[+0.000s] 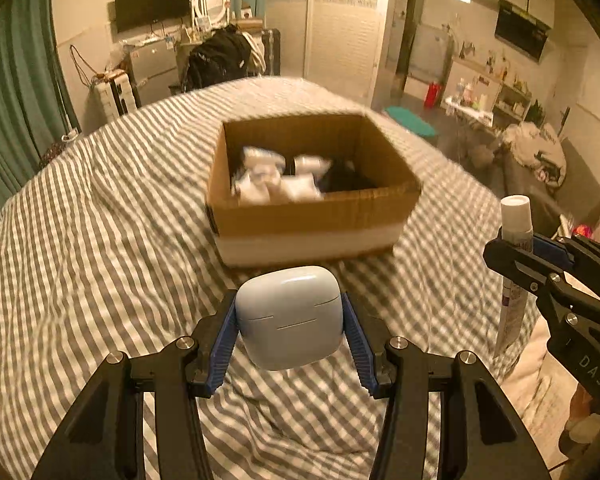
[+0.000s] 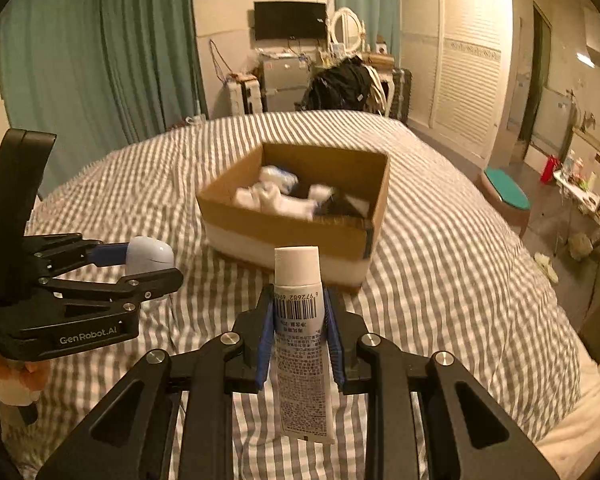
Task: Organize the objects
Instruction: 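Carry earbud case and toothpaste tube over the box and release both into it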
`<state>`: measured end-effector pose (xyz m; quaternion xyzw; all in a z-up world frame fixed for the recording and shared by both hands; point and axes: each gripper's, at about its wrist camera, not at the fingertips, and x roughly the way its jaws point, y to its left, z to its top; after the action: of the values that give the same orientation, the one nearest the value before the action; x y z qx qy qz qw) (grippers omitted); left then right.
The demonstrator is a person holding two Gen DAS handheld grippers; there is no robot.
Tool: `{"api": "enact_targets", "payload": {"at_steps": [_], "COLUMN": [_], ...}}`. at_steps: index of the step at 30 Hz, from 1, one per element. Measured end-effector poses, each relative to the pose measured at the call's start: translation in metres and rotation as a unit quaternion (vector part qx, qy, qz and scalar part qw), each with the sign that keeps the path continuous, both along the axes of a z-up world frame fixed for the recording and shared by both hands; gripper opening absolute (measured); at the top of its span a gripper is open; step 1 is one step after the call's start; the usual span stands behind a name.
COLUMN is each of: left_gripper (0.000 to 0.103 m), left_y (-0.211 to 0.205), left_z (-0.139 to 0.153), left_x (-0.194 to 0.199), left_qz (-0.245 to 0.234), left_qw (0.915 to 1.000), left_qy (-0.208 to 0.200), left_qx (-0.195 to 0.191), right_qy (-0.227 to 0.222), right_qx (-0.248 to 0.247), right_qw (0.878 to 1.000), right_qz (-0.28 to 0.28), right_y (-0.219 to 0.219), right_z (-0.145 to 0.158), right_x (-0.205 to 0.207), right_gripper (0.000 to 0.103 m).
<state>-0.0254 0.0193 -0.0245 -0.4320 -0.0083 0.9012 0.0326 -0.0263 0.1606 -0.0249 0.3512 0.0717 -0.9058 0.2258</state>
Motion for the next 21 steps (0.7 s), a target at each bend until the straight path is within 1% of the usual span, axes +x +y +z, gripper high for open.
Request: {"api": "enact_targets", "payload": {"at_steps": [3,7,9,12,17,21], "left_gripper": [0.052,0.052,0.052,0.052,0.052,0.052], "left_y": [-0.004,-0.009,-0.013,-0.019,-0.021,-0.027], "left_z": [0.021,0.039,0.044,0.048,0.039,0.019], "left_x": [-0.01,-0.028,-0.041,-0.062,-0.1,-0.132], "left_qz": [-0.014,-0.018,-0.015,-0.013,-0.018,-0.017], "left_qw": [0.9989,0.9975,0.997,0.9965,0.9969,0.9976], "left_qy": [0.033,0.059,0.066,0.072,0.071,0.057], "left_qx": [0.029,0.034,0.038,0.04,0.031,0.035], "right_qy": [0.021,0.043,0.05,0.05,0.04,0.015], "right_qx": [0.002,-0.009,-0.016,-0.032,-0.025,-0.015], "right_qw": [1.0,0.999,0.999,0.998,0.999,1.0], "right_qz": [0.005,0.012,0.012,0.011,0.007,0.006], "right_y": [-0.006,-0.014,-0.017,-0.023,-0.04,-0.057], "right_z": [0.02,0.047,0.057,0.068,0.068,0.05], "right_x": [-0.009,-0.031,-0.041,-0.068,-0.114,-0.154], "right_gripper": [0.023,0.023,0.023,0.023,0.023,0.023]}}
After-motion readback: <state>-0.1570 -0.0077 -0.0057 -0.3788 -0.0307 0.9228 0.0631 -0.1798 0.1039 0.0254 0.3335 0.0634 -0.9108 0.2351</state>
